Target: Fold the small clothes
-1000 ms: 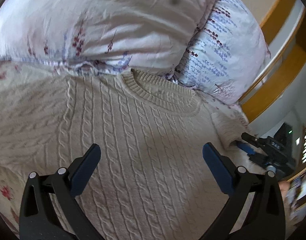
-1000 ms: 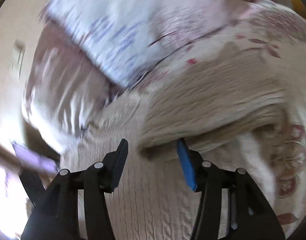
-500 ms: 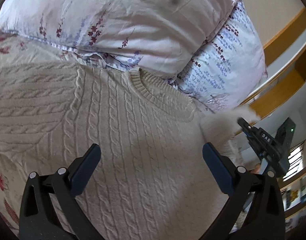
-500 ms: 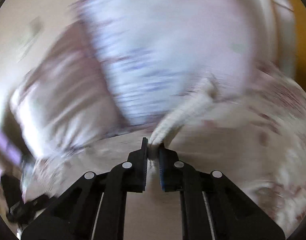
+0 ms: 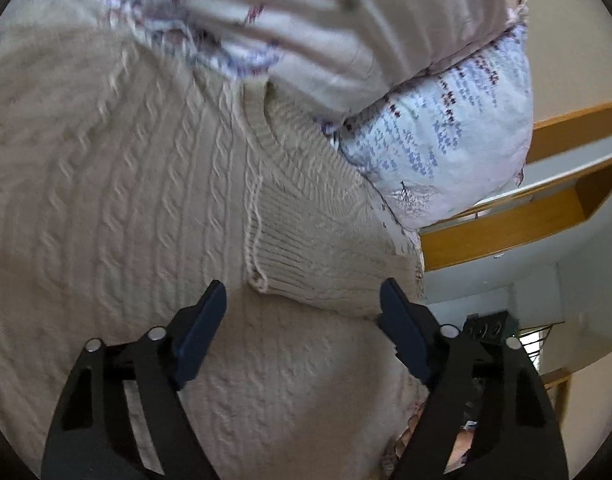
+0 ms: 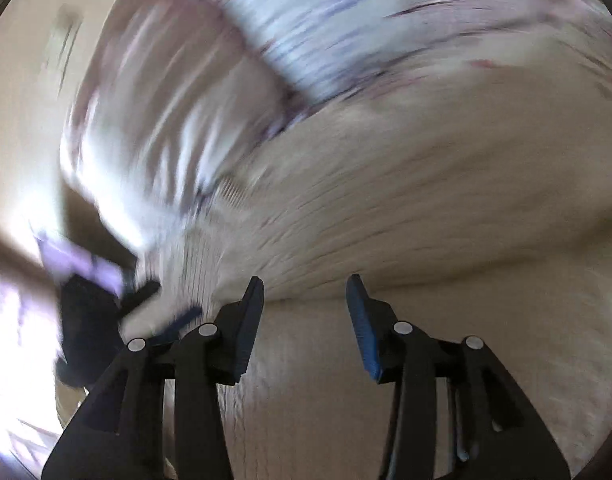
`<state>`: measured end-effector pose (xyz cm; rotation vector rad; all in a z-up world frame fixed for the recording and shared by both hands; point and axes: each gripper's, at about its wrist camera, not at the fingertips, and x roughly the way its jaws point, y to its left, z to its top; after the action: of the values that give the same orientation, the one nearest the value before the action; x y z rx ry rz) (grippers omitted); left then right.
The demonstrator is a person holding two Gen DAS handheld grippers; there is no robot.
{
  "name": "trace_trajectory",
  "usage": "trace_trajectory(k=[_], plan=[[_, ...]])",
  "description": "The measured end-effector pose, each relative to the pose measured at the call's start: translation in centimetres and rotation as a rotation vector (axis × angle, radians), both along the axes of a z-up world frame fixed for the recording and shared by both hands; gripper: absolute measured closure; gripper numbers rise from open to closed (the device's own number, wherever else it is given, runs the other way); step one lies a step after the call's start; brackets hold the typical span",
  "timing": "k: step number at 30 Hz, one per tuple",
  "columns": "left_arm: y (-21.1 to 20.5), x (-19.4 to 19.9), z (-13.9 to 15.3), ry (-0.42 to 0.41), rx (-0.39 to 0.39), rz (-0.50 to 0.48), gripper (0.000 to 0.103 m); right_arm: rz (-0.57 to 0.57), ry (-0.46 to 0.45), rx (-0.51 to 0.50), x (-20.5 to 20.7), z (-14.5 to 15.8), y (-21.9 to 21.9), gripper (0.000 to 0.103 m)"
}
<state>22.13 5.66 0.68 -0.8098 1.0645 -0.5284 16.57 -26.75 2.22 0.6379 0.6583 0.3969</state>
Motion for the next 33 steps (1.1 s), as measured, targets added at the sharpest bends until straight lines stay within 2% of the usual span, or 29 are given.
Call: trace_trajectory(k=[3, 7, 9, 11, 13, 16, 19, 21, 24, 26, 27, 30, 33], plan=[[-1.3, 0.4, -0.7, 0.045, 0.003, -0.004, 0.030, -0.133, 0.022, 0.133, -1.2, -0.8, -5.0, 0.058], [-2.4, 1.2, -1.1, 0.069, 0.004, 0.021, 0.043, -0.261, 0.045, 0.259, -2.4, -2.3, -9.6, 0.058], [-2.7, 1.9, -1.4, 0.073, 0.008, 0.039, 0.060, -0.291, 0.052, 0.301, -2.7, -2.7, -10.8, 0.058], [-3.1, 2.9, -1.7, 0.073, 0.015, 0.042, 0.095, -0.317, 0.053, 0.333, -2.5, -3.1, -11.5, 0.058], [-3.1, 3.4, -1.3, 0.055, 0.044, 0.036, 0.095, -0.337, 0.054, 0.341, -2.4, -3.1, -11.6, 0.058], [-2.3, 3.4, 0.5, -0.029, 0.092, 0.030, 0.095, -0.340, 0.054, 0.341, -3.0, -3.0, -11.6, 0.058], [-0.1, 3.5, 2.0, -0.093, 0.186, 0.094, 0.096, -0.366, 0.039, 0.325, -3.7, -3.1, -11.9, 0.058], [1.5, 3.9, 1.8, -0.077, 0.217, 0.132, 0.095, -0.370, 0.037, 0.325, -3.5, -3.2, -11.8, 0.058], [2.2, 3.9, 0.7, -0.045, 0.210, 0.123, 0.095, -0.367, 0.042, 0.301, -2.8, -3.2, -11.3, 0.059], [2.0, 3.8, 0.3, -0.041, 0.237, 0.113, 0.095, -0.389, 0.028, 0.265, -2.5, -3.0, -11.0, 0.086], [1.9, 3.8, 0.1, -0.034, 0.249, 0.110, 0.095, -0.412, 0.019, 0.239, -2.4, -2.9, -10.9, 0.095], [2.0, 3.6, -0.6, -0.010, 0.261, 0.105, 0.094, -0.510, 0.000, 0.206, -3.5, -3.1, -10.9, 0.096], [1.7, 3.4, -0.9, -0.019, 0.292, 0.103, 0.092, -0.534, 0.022, 0.102, -3.3, -3.3, -9.7, 0.095]])
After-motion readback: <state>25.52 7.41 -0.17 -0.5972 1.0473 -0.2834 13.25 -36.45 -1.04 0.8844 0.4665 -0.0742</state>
